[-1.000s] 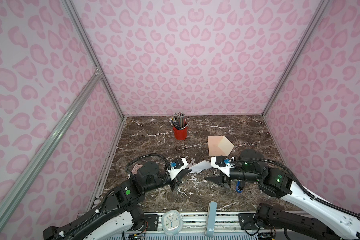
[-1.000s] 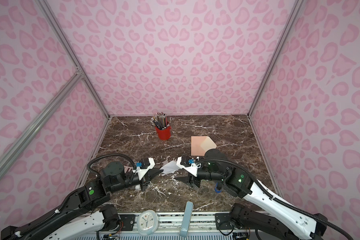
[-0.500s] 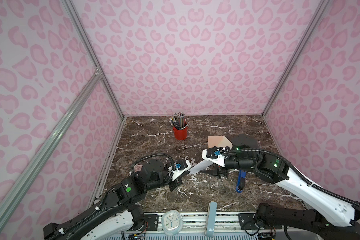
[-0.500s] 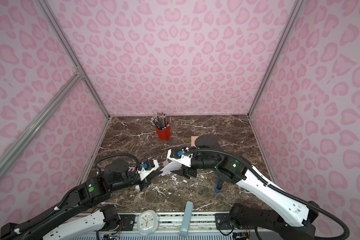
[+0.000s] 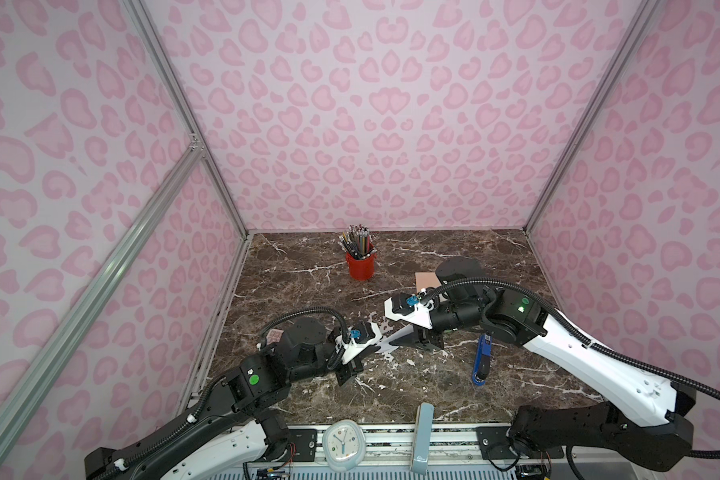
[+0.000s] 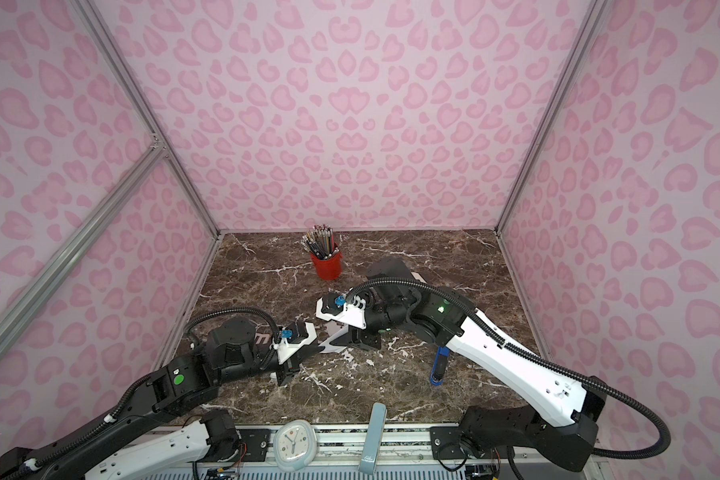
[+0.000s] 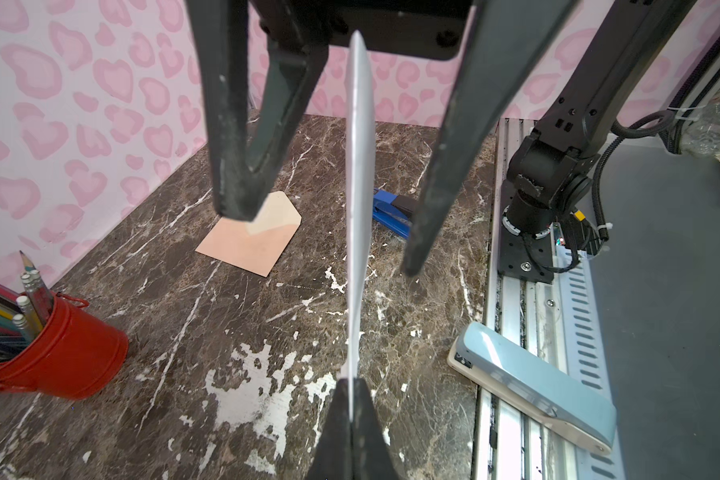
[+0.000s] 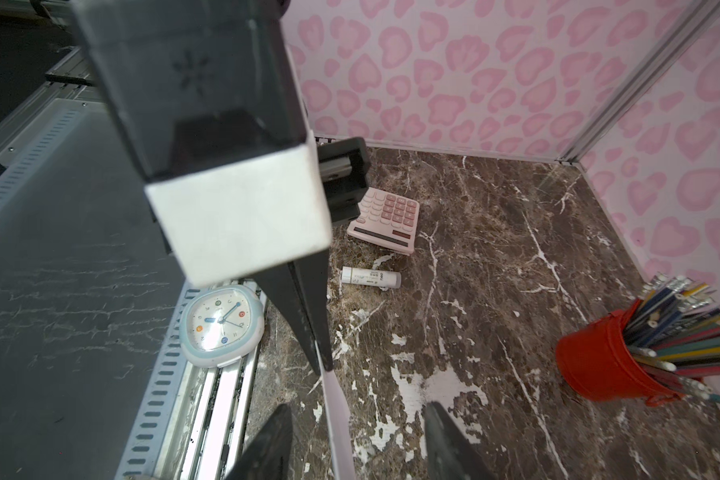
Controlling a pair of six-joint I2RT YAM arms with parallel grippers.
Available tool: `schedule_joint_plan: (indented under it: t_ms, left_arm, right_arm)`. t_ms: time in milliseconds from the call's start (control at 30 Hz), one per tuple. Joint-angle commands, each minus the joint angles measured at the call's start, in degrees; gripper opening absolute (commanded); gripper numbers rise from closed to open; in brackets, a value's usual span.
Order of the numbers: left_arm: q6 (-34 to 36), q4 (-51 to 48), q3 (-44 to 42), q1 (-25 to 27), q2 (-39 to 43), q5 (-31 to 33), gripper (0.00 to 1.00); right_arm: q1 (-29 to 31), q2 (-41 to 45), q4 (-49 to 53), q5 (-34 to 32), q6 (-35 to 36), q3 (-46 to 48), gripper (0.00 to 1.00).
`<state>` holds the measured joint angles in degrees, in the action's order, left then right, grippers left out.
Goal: Place the letter into the envelope and seal it
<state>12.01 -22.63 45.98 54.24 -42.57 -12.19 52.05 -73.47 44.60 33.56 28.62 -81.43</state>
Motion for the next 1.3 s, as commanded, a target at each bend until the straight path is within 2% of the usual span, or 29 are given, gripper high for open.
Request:
schedule_joint_plan:
  t_ms: [0, 67, 267, 433, 600, 633, 700, 867, 1067, 1133, 1167, 1200, 1267]
  left_arm:
    - [0.3, 0.6, 0.2, -0.1, 0.2, -0.3, 0.04]
    - [0.4, 0.9, -0.1, 0.0, 0.3, -0.1, 0.04]
    - [0.1, 1.7, -0.5, 0.0, 0.6, -0.2, 0.04]
    - [0.0, 1.9, -0.9, 0.0, 1.0, -0.1, 0.04]
    - [0.0, 2.0, -1.3, 0.0, 1.5, 0.5, 0.04]
    - [0.0, 1.9, -1.4, 0.0, 1.5, 0.7, 0.04]
    - [0.1, 1.8, -1.5, 0.0, 1.6, 0.9, 0.04]
    - [0.3, 1.1, -1.6, 0.0, 1.5, 1.4, 0.04]
    - [0.3, 1.5, -1.9, 0.0, 1.3, 1.5, 0.04]
    - [0.3, 1.5, -1.9, -0.1, 1.1, 1.8, 0.04]
    - [0.4, 1.6, -1.9, -0.1, 1.1, 2.1, 0.04]
    - [0.4, 1.5, -1.9, -0.1, 1.0, 2.4, 0.04]
    - [0.5, 1.2, -1.8, -0.1, 0.7, 2.6, 0.04]
  right_arm:
    - [0.7, -1.1, 0.1, 3.4, -0.9, -0.3, 0.5]
    - [1.2, -1.8, 0.1, 3.5, -0.8, -0.2, 0.48]
    - [1.7, -2.9, -0.9, 4.3, -1.1, -0.1, 0.18]
    - [1.6, -3.0, -0.8, 3.9, -0.8, 0.2, 0.0]
    - [1.4, -2.1, -0.5, 2.6, -0.7, 1.0, 0.0]
    - [1.3, -1.8, -0.6, 1.9, -0.8, 1.1, 0.12]
    - [1.0, -1.3, -0.4, 1.3, -0.7, 1.4, 0.15]
    - [-0.8, 0.4, 0.1, 1.1, -0.7, 2.1, 0.0]
    - [-1.5, 1.4, 0.7, 0.8, -0.6, 2.7, 0.0]
    - [-1.6, 1.7, 0.5, 0.3, -0.9, 3.1, 0.11]
    - [-1.7, 2.0, 0.6, 0.3, -0.9, 3.4, 0.11]
    - [-1.7, 2.3, 0.5, 0.2, -0.9, 3.5, 0.1]
    - [-1.9, 2.9, 0.4, 0.3, -0.9, 3.7, 0.0]
